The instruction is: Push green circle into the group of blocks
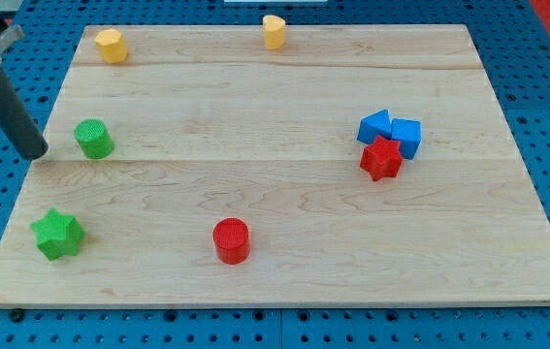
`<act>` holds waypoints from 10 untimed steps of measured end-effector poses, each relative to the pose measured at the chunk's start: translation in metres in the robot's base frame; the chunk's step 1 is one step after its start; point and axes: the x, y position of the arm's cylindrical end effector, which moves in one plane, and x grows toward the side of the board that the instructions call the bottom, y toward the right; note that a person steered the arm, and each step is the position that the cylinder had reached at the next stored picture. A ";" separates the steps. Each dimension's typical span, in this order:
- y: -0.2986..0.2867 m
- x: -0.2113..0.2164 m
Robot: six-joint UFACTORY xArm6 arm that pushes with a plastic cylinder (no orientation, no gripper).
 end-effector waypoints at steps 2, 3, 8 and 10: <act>0.017 -0.007; -0.008 -0.017; 0.139 -0.005; 0.258 0.006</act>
